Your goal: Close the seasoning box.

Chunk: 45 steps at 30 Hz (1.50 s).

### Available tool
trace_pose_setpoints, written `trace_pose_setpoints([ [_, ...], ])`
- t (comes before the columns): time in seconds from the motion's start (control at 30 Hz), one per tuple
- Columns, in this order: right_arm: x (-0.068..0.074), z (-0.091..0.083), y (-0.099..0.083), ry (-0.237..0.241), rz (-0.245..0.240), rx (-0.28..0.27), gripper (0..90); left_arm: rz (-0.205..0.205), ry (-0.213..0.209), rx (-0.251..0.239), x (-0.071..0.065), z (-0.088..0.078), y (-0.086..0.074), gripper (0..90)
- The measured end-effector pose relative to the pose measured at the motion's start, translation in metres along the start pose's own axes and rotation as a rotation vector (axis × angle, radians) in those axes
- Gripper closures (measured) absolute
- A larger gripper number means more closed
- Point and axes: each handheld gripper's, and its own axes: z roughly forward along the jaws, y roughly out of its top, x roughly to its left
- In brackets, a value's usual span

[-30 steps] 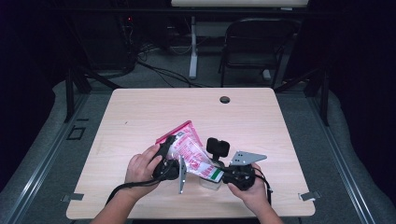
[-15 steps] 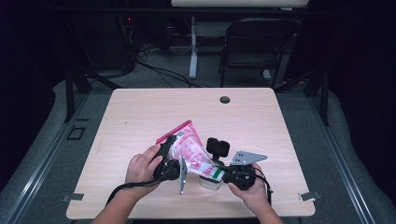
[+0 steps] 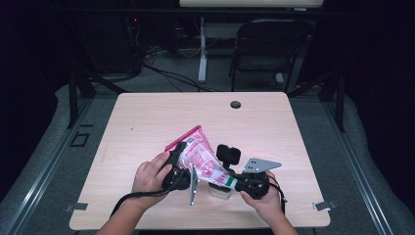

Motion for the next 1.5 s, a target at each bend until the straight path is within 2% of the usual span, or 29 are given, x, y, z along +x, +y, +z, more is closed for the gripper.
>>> trace_pose_setpoints([
  [0.3, 0.0028, -0.0002, -0.0004, -0.012, -0.012, 0.0, 89.3, 0.006, -0.003, 0.0, 0.0001, -0.0007, 0.0002, 63.5],
  [0.83, 0.0078, -0.0006, -0.0033, -0.046, -0.021, -0.003, 89.0, 0.036, 0.02, -0.021, 0.0038, -0.0037, 0.0068, 63.9],
  [1.5, 0.0067, -0.0001, -0.0048, -0.052, -0.019, 0.002, 89.1, 0.049, 0.02, -0.023, 0.0032, -0.002, 0.0083, 64.1],
])
